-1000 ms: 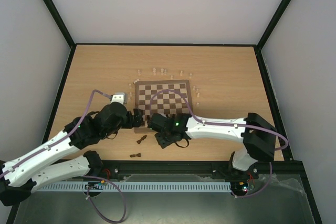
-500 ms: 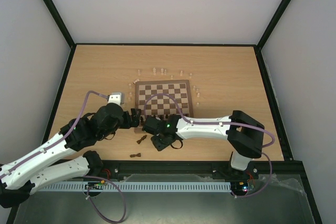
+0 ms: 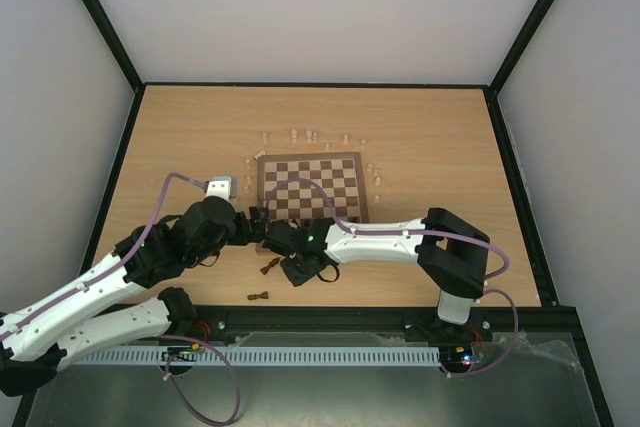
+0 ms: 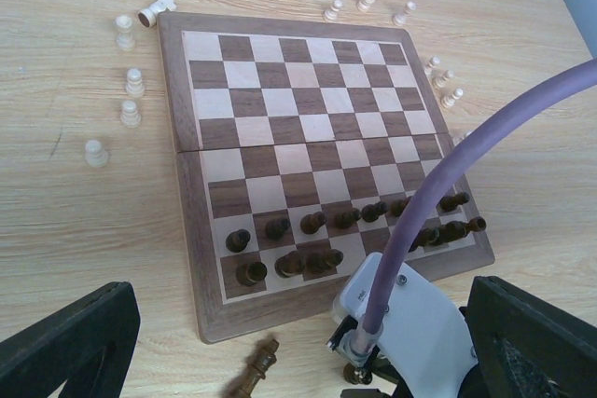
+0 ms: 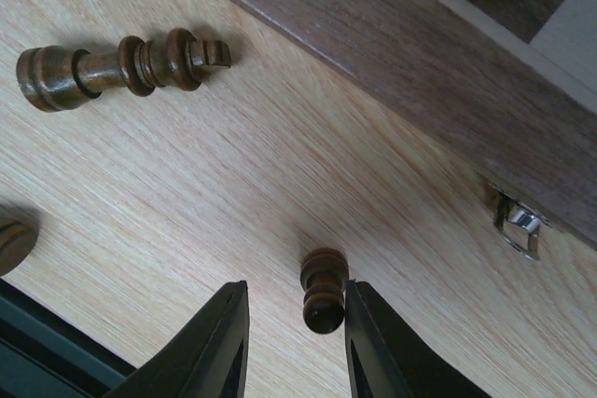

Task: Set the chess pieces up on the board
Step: Pick up the chess piece at the center of the board.

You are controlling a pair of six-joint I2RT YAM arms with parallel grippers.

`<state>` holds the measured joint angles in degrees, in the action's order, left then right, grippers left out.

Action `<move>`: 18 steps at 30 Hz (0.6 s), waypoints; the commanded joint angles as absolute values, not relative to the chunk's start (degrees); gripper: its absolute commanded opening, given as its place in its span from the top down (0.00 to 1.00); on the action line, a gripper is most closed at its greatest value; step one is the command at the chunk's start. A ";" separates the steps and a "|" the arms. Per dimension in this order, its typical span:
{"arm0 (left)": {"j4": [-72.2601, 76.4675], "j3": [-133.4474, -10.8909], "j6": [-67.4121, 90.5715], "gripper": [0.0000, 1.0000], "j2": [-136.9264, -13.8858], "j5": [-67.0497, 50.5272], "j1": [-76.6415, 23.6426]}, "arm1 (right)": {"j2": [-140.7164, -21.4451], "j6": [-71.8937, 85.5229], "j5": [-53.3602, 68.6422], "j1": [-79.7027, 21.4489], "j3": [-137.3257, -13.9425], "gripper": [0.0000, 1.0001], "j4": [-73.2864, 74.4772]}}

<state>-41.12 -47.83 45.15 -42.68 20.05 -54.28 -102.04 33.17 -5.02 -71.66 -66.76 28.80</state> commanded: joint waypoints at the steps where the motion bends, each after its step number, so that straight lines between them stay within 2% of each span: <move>1: -42.10 -48.08 45.18 0.01 -42.44 21.36 -53.93 | -103.81 32.28 -6.30 -72.16 -68.37 0.71 31.25; 7: -42.10 -48.12 45.17 0.01 -42.51 21.36 -53.89 | -104.50 32.26 -6.82 -72.16 -68.38 0.79 31.70; 16: -41.95 -47.92 45.15 0.01 -42.25 21.17 -53.92 | -102.89 32.48 -8.73 -71.75 -68.37 0.98 32.48; 18: -41.92 -47.98 45.09 0.01 -42.23 21.10 -53.88 | -101.18 32.52 -9.13 -71.28 -68.23 0.98 33.05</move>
<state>-41.47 -47.83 45.15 -42.61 20.21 -54.28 -103.92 32.36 -7.18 -71.64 -67.13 28.86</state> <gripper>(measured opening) 0.990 0.078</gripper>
